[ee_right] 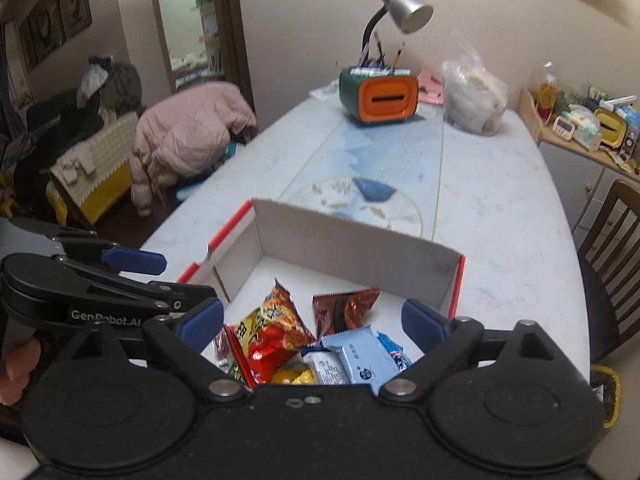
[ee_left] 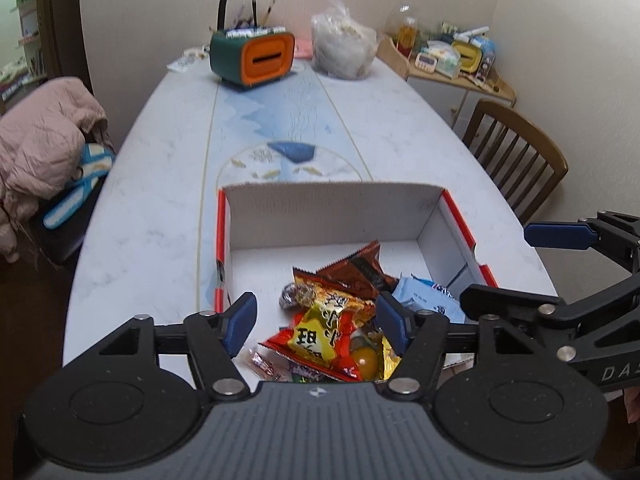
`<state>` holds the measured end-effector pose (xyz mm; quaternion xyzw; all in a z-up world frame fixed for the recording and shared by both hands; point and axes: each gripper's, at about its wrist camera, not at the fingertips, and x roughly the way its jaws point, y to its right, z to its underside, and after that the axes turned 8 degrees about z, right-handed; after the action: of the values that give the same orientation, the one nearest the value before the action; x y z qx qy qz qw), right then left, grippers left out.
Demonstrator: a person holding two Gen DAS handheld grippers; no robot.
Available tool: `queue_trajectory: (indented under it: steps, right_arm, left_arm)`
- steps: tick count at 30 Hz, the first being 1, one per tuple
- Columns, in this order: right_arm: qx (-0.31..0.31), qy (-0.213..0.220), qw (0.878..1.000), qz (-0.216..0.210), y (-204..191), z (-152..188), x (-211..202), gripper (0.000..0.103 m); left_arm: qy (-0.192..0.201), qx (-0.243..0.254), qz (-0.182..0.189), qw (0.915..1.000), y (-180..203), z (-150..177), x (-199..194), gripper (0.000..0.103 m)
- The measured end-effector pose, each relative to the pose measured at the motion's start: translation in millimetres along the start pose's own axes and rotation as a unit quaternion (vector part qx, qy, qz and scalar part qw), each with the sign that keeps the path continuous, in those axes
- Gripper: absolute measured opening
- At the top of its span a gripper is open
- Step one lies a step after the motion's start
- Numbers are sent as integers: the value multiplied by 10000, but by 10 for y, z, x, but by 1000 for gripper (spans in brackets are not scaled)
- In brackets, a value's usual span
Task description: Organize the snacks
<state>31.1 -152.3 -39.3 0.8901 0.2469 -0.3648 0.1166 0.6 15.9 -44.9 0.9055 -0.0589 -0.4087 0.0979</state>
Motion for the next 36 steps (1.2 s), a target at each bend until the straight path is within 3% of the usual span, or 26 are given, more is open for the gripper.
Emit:
queue_trajectory:
  steps: [4, 14, 18, 20, 36]
  right_arm:
    - [158, 156, 9998, -6, 15, 55, -77, 99]
    - [664, 571, 9960, 163, 72, 207, -172, 103]
    - [762, 755, 9940, 215, 76, 276, -192, 103]
    - [784, 858, 9929, 235, 61, 288, -211, 103]
    - [1312, 1018, 9855, 356, 54, 410, -318, 103]
  left_arm:
    - [201, 184, -52, 9996, 47, 26, -123, 68]
    - [410, 217, 72, 9989, 33, 72, -277, 87]
    - [438, 282, 115, 9986, 46, 91, -308, 89]
    - [477, 314, 104, 9983, 64, 105, -328, 96]
    - [609, 358, -44, 9975, 102, 173, -419, 97]
